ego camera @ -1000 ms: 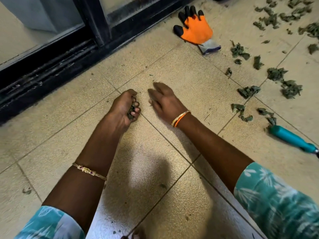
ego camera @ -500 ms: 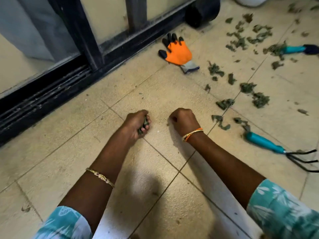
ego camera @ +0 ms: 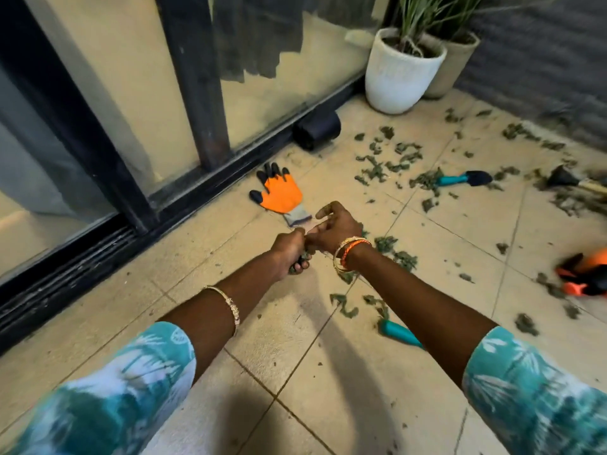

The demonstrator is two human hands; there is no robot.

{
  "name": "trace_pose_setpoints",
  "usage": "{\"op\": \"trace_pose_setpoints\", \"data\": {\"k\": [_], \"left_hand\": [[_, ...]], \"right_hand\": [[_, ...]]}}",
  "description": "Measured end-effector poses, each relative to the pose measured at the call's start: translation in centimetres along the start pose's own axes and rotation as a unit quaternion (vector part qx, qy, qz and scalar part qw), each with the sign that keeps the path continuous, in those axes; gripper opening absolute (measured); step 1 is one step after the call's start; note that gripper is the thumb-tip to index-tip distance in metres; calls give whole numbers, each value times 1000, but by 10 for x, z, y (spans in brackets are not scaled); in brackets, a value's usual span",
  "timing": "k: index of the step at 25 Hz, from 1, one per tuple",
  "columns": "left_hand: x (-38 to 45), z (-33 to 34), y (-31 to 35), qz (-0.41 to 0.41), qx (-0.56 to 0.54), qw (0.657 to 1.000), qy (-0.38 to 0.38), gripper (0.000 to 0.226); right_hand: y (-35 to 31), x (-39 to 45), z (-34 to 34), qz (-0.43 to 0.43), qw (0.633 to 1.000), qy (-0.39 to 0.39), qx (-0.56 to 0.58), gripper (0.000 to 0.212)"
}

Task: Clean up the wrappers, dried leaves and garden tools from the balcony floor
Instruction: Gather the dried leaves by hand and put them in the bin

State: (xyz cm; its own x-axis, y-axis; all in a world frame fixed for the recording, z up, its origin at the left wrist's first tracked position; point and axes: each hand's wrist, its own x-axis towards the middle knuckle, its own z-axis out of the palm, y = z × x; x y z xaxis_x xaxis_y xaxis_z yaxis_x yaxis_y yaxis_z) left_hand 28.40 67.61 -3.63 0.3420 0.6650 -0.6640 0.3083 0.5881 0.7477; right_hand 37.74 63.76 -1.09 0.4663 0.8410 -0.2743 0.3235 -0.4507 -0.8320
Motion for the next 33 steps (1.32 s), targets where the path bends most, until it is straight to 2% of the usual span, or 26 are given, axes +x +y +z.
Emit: {"op": "trace_pose_setpoints", "data": {"k": [3, 5, 7, 9, 10, 12, 14, 16, 17, 19, 21, 23, 25, 27, 29, 31, 33], "left_hand": [[17, 29, -12, -16, 46, 998, 31, 38], [31, 44, -34, -26, 96, 992, 79, 38], [45, 49, -54, -32, 99, 988, 112, 38], [58, 44, -64, -33, 70, 990, 118, 39], [62, 39, -68, -33, 56, 991, 116, 38], [66, 31, -77, -30, 28, 994, 105, 37], [61, 30, -85, -29, 10, 995, 91, 35], [53, 34, -92, -28, 4, 997, 78, 34], [49, 37, -94, -27, 3, 997, 70, 34], [42, 44, -97, -23, -5, 998, 51, 32], [37, 50, -100, -22, -10, 999, 31, 28], [33, 58, -104, -28, -11, 999, 13, 23], [30, 66, -109, -56, -20, 998, -25, 24], [27, 74, -115, -86, -42, 993, -76, 27], [25, 86, -120, -83, -41, 992, -85, 29], [24, 98, -124, -40, 15, 998, -47, 29], [25, 106, -128, -6, 50, 999, -7, 33]], "right_hand": [[30, -3, -14, -37, 998, 23, -34, 29], [73, -6, -17, -116, 983, 18, -138, 24], [116, -8, -16, -164, 940, -66, -291, 37], [159, -10, -13, -176, 885, -148, -404, 58], [175, -14, -11, -181, 862, -169, -443, 67], [206, -23, -6, -203, 844, -168, -467, 72], [228, -34, -5, -241, 871, -124, -409, 57], [239, -40, -6, -273, 887, -46, -369, 39], [240, -39, -7, -290, 888, -10, -357, 32], [241, -33, -10, -336, 877, -6, -342, 25], [229, -31, -19, -295, 914, -14, -278, 19], [216, -29, -33, -209, 965, 37, -153, 17], [207, -32, -47, -144, 985, 67, -73, 13], [201, -39, -47, -137, 986, 63, -72, 12], [200, -46, -33, -163, 972, 69, -152, 15], [200, -55, -17, -171, 955, 63, -235, 23], [198, -63, -16, -180, 964, 34, -195, 28]]}}
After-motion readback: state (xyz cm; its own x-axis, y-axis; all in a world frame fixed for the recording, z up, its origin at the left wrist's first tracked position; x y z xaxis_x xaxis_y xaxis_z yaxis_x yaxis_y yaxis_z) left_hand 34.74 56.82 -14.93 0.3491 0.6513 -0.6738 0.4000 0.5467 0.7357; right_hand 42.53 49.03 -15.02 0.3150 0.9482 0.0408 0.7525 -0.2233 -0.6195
